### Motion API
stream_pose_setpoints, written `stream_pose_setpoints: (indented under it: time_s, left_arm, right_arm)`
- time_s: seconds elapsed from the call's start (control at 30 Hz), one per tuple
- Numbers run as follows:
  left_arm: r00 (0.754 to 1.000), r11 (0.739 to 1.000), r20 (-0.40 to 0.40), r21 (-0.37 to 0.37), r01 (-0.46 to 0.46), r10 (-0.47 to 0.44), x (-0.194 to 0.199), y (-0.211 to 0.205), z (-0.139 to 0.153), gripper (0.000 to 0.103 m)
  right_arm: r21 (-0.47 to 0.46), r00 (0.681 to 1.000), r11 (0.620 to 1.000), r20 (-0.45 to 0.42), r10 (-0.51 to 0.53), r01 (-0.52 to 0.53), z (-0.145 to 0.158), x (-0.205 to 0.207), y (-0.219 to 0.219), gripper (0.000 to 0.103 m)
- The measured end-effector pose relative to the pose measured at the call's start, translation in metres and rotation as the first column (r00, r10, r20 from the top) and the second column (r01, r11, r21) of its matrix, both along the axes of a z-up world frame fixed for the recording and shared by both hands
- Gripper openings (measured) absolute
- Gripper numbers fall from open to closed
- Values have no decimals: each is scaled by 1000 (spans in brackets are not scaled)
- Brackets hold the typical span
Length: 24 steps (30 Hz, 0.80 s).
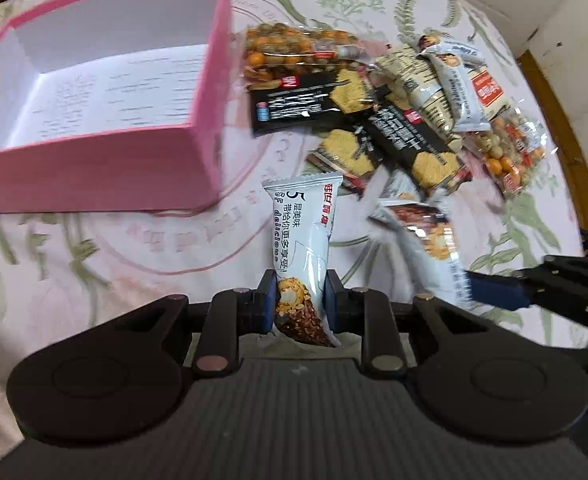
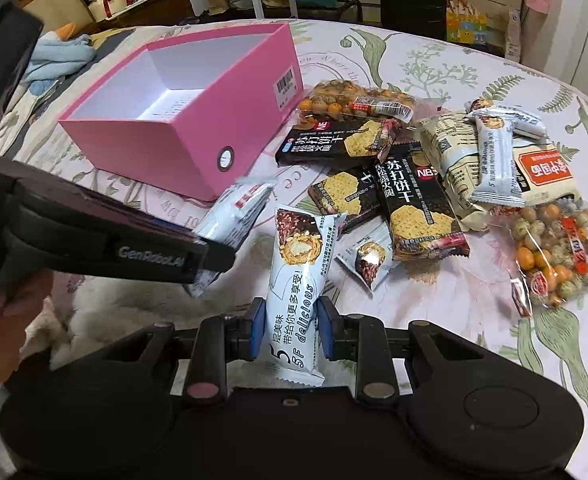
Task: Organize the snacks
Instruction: 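Carry the white bars in both grippers over the pink box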
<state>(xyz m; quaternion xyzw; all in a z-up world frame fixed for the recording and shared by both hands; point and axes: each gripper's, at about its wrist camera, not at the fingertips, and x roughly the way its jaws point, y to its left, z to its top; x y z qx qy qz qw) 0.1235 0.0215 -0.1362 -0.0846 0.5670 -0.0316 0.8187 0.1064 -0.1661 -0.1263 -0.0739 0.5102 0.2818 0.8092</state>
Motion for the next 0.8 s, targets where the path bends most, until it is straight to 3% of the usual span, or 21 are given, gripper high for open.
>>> stream_pose_setpoints:
  time_s: [0.2, 0.43, 0.8]
  left_arm:
    - [999, 999, -31, -25, 32, -32, -14, 10, 21, 23]
    - [997, 992, -8, -99, 75, -76, -28, 27, 54, 23]
    - [990, 994, 128, -87, 70, -58, -25, 75, 106, 23]
  right_arm:
    - [2, 998, 1000, -53, -30, 31, 19, -8, -2, 31]
    - [38, 999, 999, -44, -9, 10, 57, -24, 4, 31]
    - [108, 998, 994, 53, 17, -23, 109, -18, 45, 31]
